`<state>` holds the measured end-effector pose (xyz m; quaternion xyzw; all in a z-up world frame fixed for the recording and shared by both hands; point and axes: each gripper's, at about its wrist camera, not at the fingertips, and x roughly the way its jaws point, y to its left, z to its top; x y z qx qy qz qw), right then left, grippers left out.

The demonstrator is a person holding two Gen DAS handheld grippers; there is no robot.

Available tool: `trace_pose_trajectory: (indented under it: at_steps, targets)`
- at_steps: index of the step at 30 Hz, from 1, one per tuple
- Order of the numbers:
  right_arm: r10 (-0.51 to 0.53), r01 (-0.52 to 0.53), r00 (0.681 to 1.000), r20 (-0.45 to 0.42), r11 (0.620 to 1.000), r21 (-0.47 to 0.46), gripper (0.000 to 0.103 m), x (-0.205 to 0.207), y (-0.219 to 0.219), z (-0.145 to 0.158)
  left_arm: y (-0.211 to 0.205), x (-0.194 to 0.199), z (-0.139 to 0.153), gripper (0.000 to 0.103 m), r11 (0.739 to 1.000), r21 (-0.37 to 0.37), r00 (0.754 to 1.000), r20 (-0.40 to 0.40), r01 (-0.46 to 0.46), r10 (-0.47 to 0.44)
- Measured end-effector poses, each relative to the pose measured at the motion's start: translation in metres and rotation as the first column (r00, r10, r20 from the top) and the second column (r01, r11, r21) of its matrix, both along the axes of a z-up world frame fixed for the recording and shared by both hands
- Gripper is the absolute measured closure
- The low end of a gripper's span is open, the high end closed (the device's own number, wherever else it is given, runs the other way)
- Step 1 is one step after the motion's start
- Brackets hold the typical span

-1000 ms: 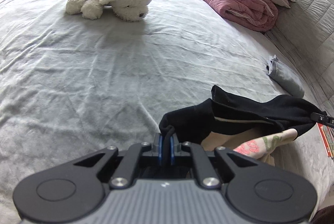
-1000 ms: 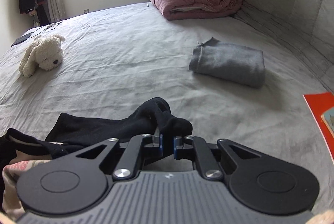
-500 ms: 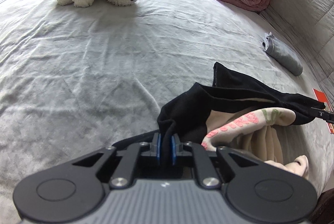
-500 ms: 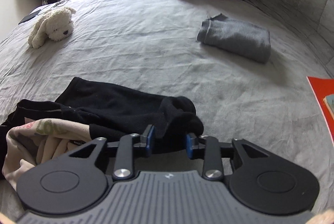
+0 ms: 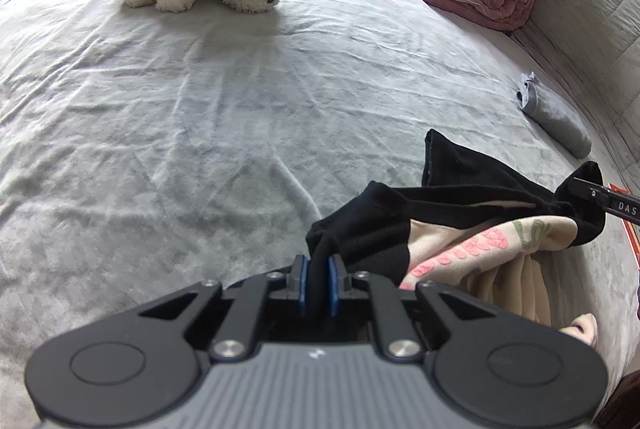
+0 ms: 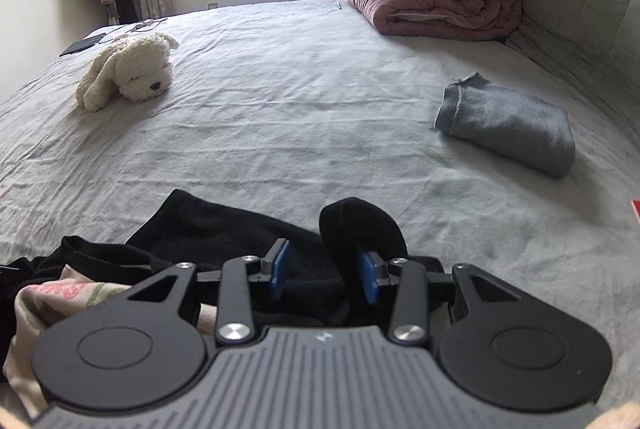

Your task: Fold clothes

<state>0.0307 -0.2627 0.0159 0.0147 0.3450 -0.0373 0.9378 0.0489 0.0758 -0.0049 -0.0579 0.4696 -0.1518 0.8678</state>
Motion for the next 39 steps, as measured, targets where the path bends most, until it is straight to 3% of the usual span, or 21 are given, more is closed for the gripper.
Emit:
trace_pose_trajectory:
  at_steps: [4, 11, 16, 21, 24, 27, 33, 36, 39]
  targets:
    - [-0.055, 0.061, 0.997, 0.059, 0.993, -0.098, 0.062, 0.008, -0.001, 0.009, 0.004, 0.008, -0.001, 0.092, 1.0, -0.004, 1.0, -0.002, -0.025, 0.025]
    - [-0.051, 0.059, 0.993, 0.107, 0.996, -0.072, 0.062, 0.012, -0.011, 0.015, 0.009, 0.022, -0.004, 0.091, 0.999, -0.011, 0.999, -0.012, -0.042, 0.042]
    - [-0.057, 0.084, 0.985, 0.162, 0.983, -0.165, 0.057, 0.013, -0.009, 0.023, 0.003, 0.028, -0.013, 0.086, 1.0, 0.007, 0.999, -0.036, -0.029, 0.029]
    - [-0.086, 0.107, 0.977, 0.196, 0.989, -0.1, 0.056, 0.01, -0.026, 0.034, 0.001, 0.031, -0.017, 0.083, 1.0, 0.015, 0.999, -0.044, -0.018, 0.019]
    - [-0.006, 0.003, 0.992, 0.124, 1.0, 0.021, 0.055, 0.019, -0.022, 0.022, -0.001, 0.032, -0.018, 0.083, 1.0, 0.018, 0.999, -0.047, -0.013, 0.014]
    - [0.067, -0.069, 0.998, 0.023, 0.987, 0.144, 0.056, 0.036, -0.013, 0.0, -0.003, 0.033, -0.02, 0.082, 1.0, 0.021, 0.999, -0.047, -0.008, 0.009]
    - [0.108, -0.087, 0.985, -0.132, 0.984, 0.157, 0.056, 0.053, 0.006, -0.044, -0.003, 0.033, -0.02, 0.082, 1.0, 0.024, 0.999, -0.046, -0.002, 0.003]
    - [0.123, -0.111, 0.982, -0.141, 0.99, 0.089, 0.063, 0.052, 0.013, -0.057, -0.002, 0.033, -0.02, 0.082, 1.0, 0.02, 0.999, -0.048, -0.003, 0.004]
    - [0.127, -0.127, 0.984, -0.126, 0.992, 0.008, 0.098, 0.047, 0.018, -0.059, -0.002, 0.032, -0.019, 0.082, 1.0, 0.017, 0.999, -0.048, -0.005, 0.005]
